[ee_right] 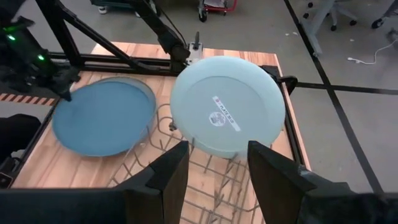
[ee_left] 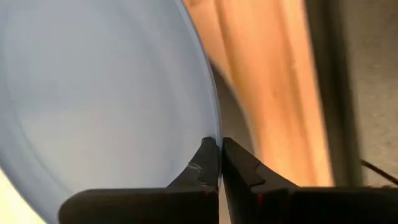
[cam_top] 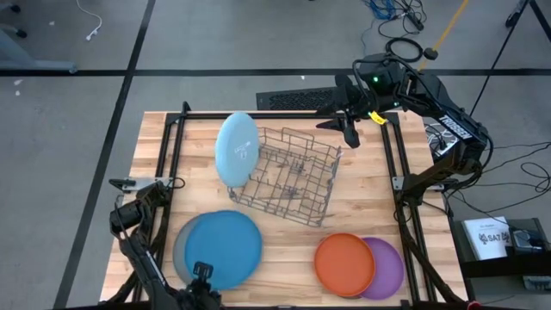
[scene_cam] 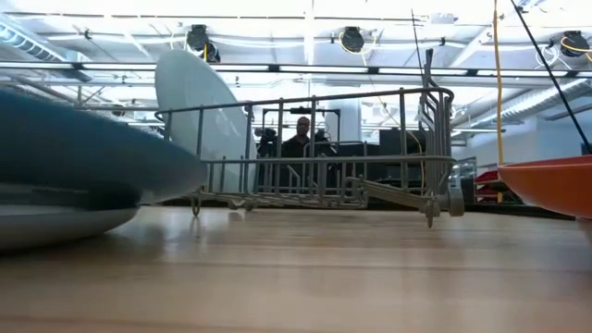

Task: Sort dishes
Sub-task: Put the blue plate in the dish rack

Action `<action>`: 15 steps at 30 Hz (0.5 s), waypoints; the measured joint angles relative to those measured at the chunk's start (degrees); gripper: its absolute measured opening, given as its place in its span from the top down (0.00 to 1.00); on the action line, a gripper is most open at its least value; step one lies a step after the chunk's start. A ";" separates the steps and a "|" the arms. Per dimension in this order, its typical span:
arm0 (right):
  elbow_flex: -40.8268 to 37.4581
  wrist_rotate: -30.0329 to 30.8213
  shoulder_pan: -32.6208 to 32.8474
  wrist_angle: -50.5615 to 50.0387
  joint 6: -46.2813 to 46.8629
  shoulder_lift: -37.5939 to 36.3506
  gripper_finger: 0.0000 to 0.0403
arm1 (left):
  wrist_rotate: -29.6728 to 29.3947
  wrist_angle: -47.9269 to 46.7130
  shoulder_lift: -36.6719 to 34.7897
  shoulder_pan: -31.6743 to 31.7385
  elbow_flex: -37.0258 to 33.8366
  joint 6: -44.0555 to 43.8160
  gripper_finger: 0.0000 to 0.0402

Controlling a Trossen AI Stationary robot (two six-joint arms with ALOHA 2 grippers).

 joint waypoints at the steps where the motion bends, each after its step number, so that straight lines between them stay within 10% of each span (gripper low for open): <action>1: -0.02 0.07 0.00 0.00 0.00 0.00 0.61 | 0.05 -0.48 0.00 0.00 1.30 0.18 1.00; 15: -0.02 0.11 2.95 -1.01 -0.20 1.45 0.61 | -1.86 -14.48 0.00 0.00 24.04 -2.97 1.00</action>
